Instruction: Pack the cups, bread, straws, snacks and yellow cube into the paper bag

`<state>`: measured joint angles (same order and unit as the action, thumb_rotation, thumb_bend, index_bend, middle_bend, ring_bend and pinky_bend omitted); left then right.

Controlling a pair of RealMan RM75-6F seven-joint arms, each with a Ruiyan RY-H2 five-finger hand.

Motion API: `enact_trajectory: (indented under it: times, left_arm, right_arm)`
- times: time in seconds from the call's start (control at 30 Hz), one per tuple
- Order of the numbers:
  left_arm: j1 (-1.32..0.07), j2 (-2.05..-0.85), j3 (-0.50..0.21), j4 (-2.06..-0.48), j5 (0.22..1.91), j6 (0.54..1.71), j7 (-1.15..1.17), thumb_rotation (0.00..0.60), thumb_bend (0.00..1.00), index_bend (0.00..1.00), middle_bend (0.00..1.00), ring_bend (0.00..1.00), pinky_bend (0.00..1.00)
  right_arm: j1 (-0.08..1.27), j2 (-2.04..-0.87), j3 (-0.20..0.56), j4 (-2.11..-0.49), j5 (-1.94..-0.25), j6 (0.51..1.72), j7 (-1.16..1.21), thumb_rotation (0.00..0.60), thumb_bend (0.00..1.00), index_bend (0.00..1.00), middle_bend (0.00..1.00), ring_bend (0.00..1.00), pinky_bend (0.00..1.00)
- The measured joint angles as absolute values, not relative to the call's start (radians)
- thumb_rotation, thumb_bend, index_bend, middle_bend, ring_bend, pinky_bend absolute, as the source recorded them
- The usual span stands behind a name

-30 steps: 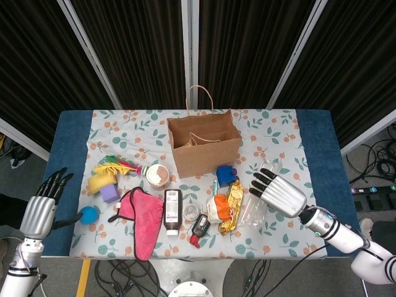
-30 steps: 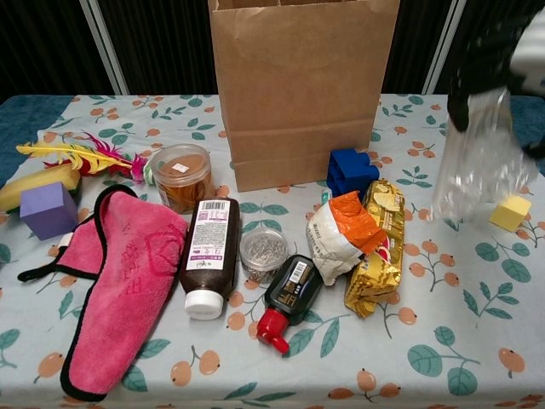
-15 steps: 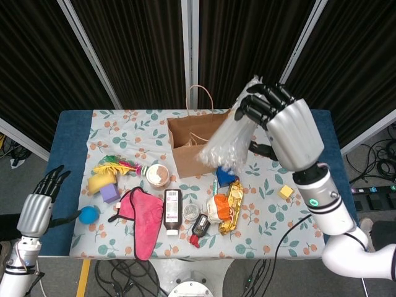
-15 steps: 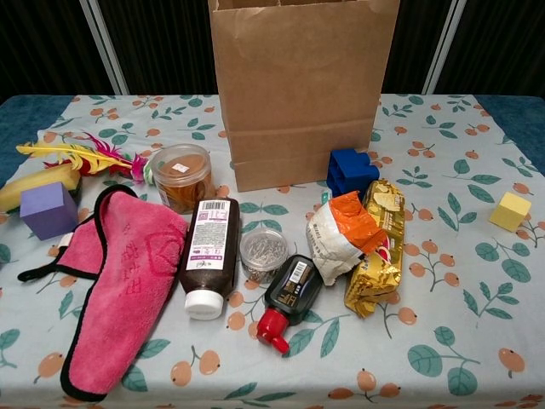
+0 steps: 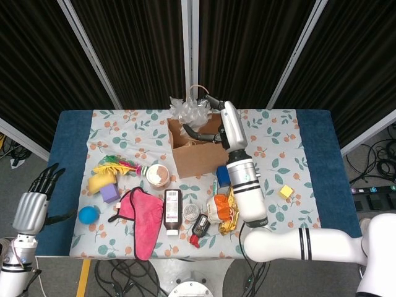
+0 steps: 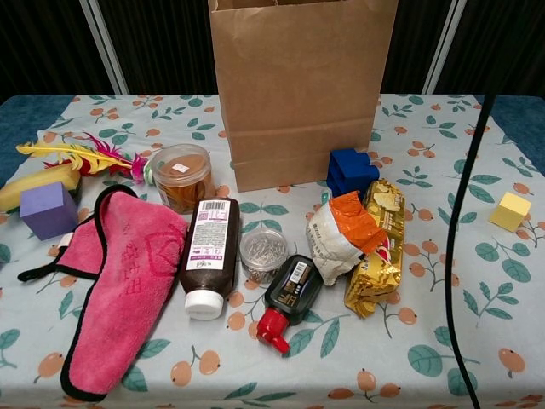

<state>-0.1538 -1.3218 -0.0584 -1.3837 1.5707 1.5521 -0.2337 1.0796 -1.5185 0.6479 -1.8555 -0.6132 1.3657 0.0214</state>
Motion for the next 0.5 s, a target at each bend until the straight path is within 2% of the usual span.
enact_trajectory:
  times: [0.3, 0.5]
  left_arm:
    - [-0.152, -1.331, -0.060, -1.364, 1.561, 1.548, -0.258, 0.569, 0.15, 0.15, 0.14, 0.09, 0.19]
    - [-0.159, -1.338, -0.059, -1.359, 1.563, 1.539, -0.259, 0.570, 0.15, 0.15, 0.14, 0.09, 0.19]
  right_arm:
    - [1.047, -1.555, 0.667, -1.795, -0.627, 1.371, 0.040, 0.600, 0.18, 0.61, 0.50, 0.31, 0.33]
    - [1.004, -1.550, 0.649, -1.779, -0.634, 1.349, 0.039, 0.600, 0.18, 0.60, 0.49, 0.31, 0.33]
